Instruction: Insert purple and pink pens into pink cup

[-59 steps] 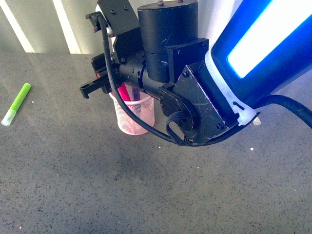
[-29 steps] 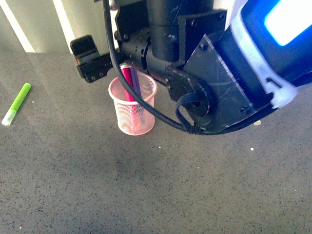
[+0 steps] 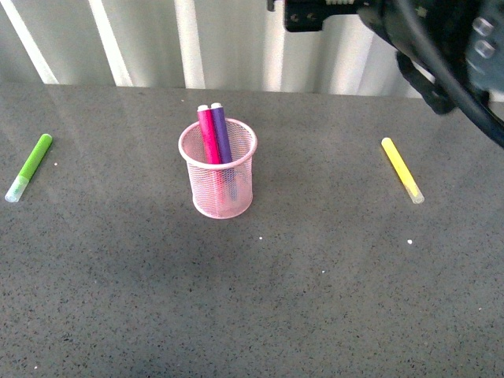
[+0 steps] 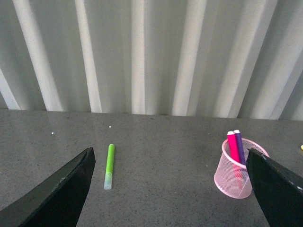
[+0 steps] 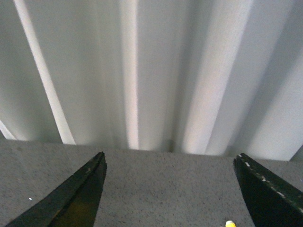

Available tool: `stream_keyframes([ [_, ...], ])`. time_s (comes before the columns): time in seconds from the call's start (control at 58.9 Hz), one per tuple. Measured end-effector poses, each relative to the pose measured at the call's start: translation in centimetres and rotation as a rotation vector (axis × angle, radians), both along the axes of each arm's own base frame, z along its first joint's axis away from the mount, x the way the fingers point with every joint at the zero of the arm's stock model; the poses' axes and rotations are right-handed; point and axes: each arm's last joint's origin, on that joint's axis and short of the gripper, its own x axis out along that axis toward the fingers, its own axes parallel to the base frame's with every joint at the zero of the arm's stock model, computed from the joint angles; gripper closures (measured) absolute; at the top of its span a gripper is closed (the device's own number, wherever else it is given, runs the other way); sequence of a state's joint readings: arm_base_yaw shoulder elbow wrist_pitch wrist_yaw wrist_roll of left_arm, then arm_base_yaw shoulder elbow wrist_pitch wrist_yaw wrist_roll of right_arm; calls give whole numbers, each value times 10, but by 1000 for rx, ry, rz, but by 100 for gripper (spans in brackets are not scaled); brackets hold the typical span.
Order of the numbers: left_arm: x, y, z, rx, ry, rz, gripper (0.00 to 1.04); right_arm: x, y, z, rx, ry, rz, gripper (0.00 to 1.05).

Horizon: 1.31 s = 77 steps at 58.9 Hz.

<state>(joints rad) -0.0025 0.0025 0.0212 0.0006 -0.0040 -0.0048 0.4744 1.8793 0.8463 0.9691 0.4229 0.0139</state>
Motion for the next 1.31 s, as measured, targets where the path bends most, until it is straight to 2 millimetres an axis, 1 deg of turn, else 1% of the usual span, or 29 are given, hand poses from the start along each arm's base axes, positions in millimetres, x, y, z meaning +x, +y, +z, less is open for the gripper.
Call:
stream_keyframes([
  [0.034, 0, 0, 0, 0, 0, 0, 7, -11, -12, -1, 8, -30, 2, 35],
  [0.051, 0, 0, 0, 0, 0, 0, 7, -14, -16, -1, 11, -39, 2, 37],
  [0.102, 0, 0, 0, 0, 0, 0, 7, -26, -35, -1, 17, -67, -11, 46],
  [0.17, 0, 0, 0, 0, 0, -2, 7, -42, -55, -4, 11, -66, -30, 56],
  [0.204, 0, 0, 0, 0, 0, -2, 7, -51, -66, -5, 6, -59, -42, 64],
  [0.255, 0, 0, 0, 0, 0, -3, 7, -59, -76, -7, 0, -51, -53, 71],
  [0.289, 0, 0, 0, 0, 0, -3, 7, -67, -83, -9, -2, -44, -54, 78],
  [0.34, 0, 0, 0, 0, 0, -3, 7, -82, -93, -10, -3, -39, -39, 92],
  [0.391, 0, 0, 0, 0, 0, -3, 7, -95, -101, -9, -2, -43, -29, 101],
  [0.561, 0, 0, 0, 0, 0, -4, 7, -131, -128, -9, -1, -39, -50, 101],
  [0.714, 0, 0, 0, 0, 0, -3, 7, -155, -139, -8, 0, -40, -42, 101],
  [0.934, 0, 0, 0, 0, 0, -3, 7, -173, -147, -8, 1, -41, -46, 101],
  [0.985, 0, 0, 0, 0, 0, -3, 7, -178, -154, -8, 3, -40, -24, 101],
  [1.053, 0, 0, 0, 0, 0, -3, 7, -183, -158, -7, 3, -43, -47, 101],
  [1.308, 0, 0, 0, 0, 0, -3, 7, -197, -159, -2, 3, -60, -50, 101],
])
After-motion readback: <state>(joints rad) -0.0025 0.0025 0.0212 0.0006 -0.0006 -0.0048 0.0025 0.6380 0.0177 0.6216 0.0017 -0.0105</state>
